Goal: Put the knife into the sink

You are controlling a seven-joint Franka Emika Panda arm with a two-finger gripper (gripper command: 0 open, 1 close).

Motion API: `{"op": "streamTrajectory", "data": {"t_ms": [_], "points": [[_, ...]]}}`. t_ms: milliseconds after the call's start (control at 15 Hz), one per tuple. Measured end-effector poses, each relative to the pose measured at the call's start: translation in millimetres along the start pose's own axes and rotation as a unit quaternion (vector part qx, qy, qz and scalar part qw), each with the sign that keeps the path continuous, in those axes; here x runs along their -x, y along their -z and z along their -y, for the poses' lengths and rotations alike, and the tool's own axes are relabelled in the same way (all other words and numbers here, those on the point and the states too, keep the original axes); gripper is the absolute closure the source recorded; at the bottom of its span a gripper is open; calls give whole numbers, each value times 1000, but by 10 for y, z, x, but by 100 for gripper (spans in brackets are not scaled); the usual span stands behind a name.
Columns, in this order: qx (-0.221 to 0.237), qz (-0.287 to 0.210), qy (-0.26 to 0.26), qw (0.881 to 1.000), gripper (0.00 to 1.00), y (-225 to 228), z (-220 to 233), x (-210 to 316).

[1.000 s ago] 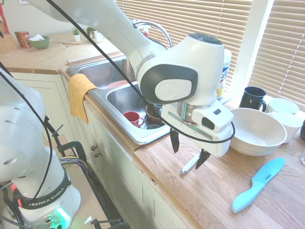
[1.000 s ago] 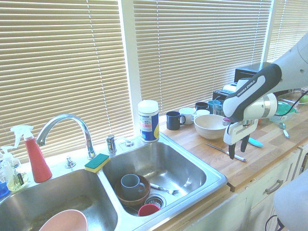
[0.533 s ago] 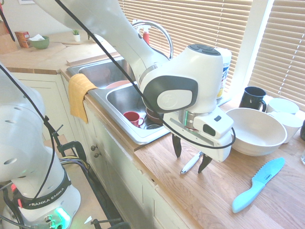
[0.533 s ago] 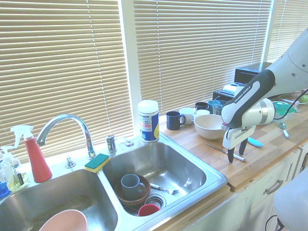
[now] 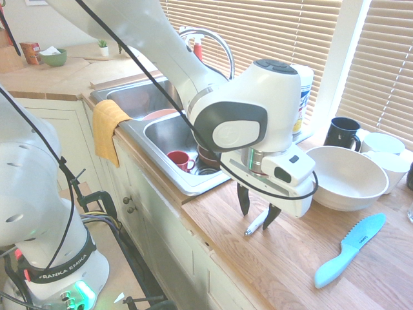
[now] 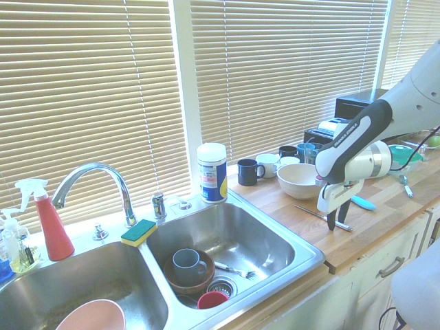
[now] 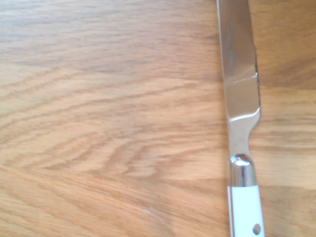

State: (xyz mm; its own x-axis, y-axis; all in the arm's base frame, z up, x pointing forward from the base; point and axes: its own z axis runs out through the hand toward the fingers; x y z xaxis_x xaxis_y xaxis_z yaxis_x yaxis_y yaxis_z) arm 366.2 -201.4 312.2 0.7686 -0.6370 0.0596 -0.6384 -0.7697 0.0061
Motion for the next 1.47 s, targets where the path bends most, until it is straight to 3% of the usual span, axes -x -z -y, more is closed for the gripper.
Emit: {"op": "streamTrajectory", "data": {"t_ms": [867,1467], "points": [[-3,-7,-5,1000,100,16,55,-5],[-38,-24,-58,997,100,784,1008,137]]}}
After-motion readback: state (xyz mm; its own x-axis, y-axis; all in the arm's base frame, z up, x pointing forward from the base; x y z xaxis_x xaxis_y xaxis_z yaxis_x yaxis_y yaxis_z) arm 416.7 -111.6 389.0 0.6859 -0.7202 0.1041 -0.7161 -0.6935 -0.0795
